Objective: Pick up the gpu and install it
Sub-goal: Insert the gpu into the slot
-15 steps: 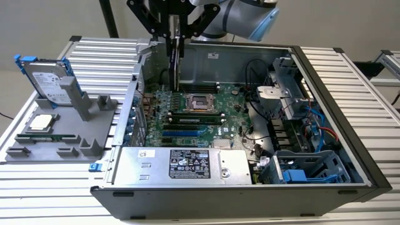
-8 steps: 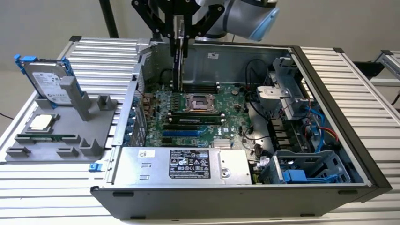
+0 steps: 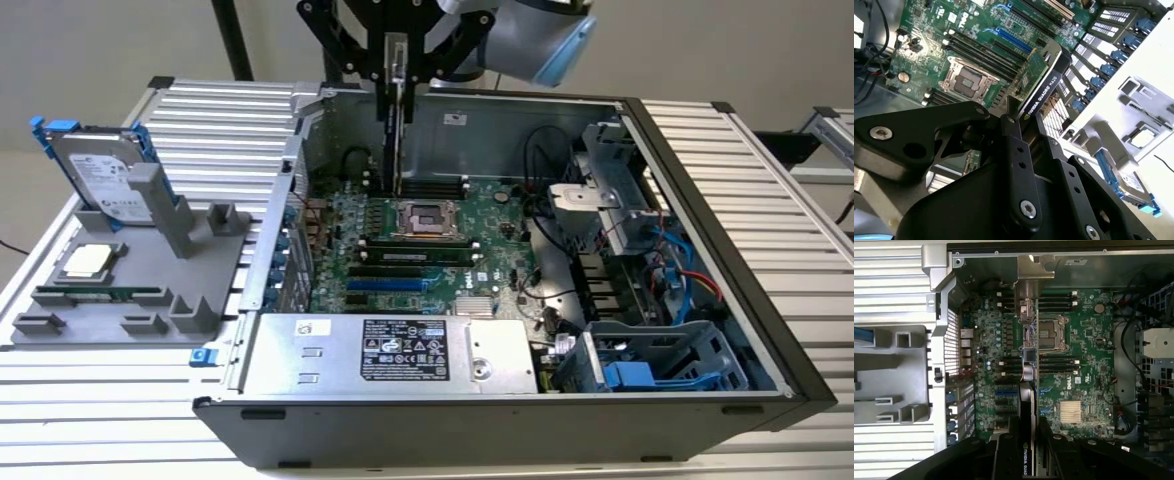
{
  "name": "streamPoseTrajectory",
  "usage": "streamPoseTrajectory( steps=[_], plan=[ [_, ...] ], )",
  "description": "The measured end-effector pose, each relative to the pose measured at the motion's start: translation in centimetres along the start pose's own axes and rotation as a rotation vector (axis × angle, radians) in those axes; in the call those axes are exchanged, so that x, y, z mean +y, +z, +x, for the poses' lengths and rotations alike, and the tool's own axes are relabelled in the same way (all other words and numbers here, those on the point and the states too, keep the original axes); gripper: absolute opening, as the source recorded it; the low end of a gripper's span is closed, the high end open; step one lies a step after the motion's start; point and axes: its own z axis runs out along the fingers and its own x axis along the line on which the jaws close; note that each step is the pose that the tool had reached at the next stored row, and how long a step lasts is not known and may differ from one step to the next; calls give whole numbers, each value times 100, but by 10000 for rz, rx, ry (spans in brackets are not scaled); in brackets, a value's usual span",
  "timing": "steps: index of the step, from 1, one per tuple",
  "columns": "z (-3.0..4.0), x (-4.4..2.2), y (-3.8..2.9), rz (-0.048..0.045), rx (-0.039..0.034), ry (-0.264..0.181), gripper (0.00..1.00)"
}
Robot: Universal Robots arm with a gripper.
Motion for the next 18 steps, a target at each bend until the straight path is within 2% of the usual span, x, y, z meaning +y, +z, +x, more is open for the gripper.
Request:
streamPoseTrajectory(
  steps=[18],
  plan=[
    [-225,9,2,1,2,1,0]
  ],
)
